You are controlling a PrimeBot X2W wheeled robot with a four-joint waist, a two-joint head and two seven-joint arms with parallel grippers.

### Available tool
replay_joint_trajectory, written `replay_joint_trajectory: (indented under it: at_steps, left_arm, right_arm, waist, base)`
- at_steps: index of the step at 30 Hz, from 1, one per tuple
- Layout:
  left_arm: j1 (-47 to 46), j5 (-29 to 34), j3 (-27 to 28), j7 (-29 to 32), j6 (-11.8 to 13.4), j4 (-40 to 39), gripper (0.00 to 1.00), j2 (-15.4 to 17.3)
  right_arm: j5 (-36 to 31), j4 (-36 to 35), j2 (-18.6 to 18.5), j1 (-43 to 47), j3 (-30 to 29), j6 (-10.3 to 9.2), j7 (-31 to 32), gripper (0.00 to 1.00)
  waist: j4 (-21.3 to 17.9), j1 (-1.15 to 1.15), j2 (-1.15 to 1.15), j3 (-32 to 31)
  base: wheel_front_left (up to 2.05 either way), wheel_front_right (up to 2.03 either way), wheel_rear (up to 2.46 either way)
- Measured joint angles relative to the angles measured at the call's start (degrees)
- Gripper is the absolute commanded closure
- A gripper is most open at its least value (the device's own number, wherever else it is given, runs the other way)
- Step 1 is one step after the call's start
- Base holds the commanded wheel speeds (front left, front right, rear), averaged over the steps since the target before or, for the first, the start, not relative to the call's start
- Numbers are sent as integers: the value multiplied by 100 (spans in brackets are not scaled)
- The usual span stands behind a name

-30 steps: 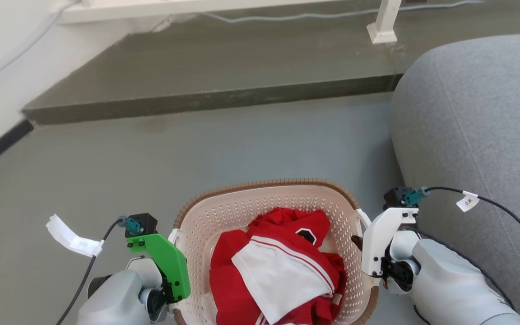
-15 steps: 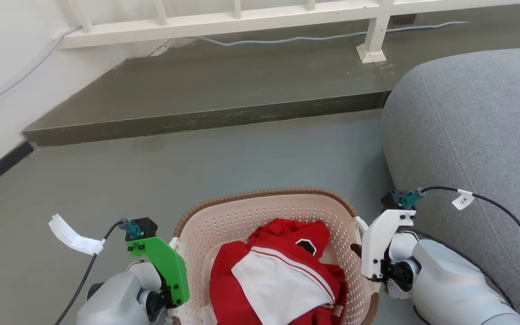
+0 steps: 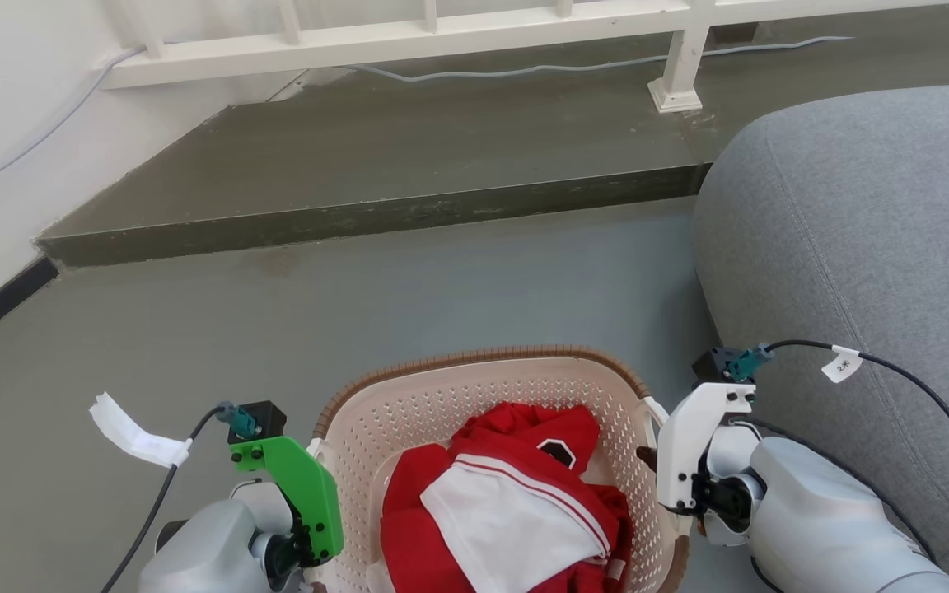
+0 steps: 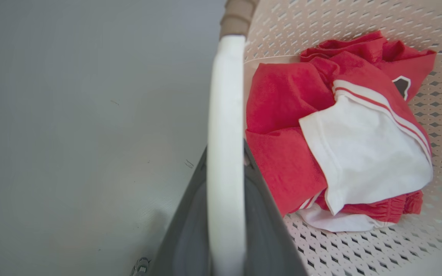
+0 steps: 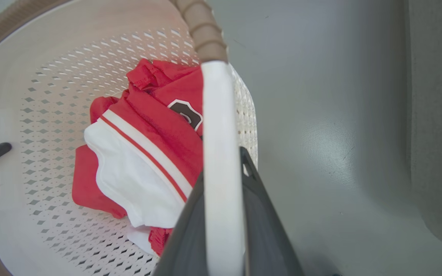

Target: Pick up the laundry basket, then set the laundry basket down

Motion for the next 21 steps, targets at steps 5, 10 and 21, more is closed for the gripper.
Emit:
replay_joint_trajectory:
  at_steps: [5, 10, 21]
  left_arm:
    - [0, -8, -13, 0, 0, 2, 100, 2]
    - [0, -43, -24, -1, 0, 4, 100, 2]
    - [-7, -56, -31, -86, 0, 35, 100, 3]
  right_arm:
    - [20, -15, -4, 0, 54, -1, -1, 100]
    - [53, -15, -5, 0, 87, -1, -3, 100]
    - [112, -71, -8, -16, 178, -1, -99, 100]
  waist:
    - [0, 0, 0, 3]
    - [8, 0, 0, 10]
    - [2, 0, 0, 125]
  base:
    - [0, 0, 0]
    - [0, 0, 0]
    - [0, 0, 0]
